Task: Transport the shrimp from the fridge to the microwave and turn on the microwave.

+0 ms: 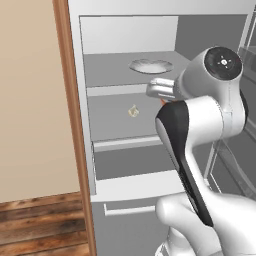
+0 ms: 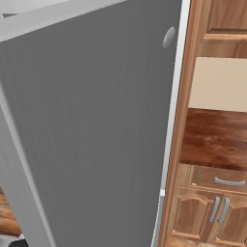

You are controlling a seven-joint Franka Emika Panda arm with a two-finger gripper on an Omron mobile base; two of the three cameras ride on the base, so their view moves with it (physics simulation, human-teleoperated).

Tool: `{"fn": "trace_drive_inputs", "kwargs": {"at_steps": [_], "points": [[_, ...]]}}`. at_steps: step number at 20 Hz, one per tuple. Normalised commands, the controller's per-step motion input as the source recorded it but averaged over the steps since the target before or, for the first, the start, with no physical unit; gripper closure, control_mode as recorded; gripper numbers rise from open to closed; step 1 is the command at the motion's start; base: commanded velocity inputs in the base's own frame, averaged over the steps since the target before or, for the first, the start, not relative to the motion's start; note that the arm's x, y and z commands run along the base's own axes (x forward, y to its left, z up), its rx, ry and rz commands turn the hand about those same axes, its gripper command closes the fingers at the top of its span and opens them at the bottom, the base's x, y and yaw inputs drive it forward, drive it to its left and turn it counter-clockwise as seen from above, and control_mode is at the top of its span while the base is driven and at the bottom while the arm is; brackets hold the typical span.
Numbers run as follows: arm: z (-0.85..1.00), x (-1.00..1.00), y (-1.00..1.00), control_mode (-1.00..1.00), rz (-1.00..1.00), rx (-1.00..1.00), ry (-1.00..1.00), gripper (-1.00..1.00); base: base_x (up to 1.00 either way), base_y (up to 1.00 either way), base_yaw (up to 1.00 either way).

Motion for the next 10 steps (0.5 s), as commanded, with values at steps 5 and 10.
{"fn": "trace_drive_inputs", "kwargs": {"at_steps": [5, 10], "points": [[-0.04, -0.29, 0.0, -1.0, 0.0, 0.03, 0.0, 1.0, 0.0, 0.0, 0.0], [-0.07, -0.41, 0.01, -1.0, 0.0, 0.03, 0.0, 1.0, 0.0, 0.0, 0.0]]}}
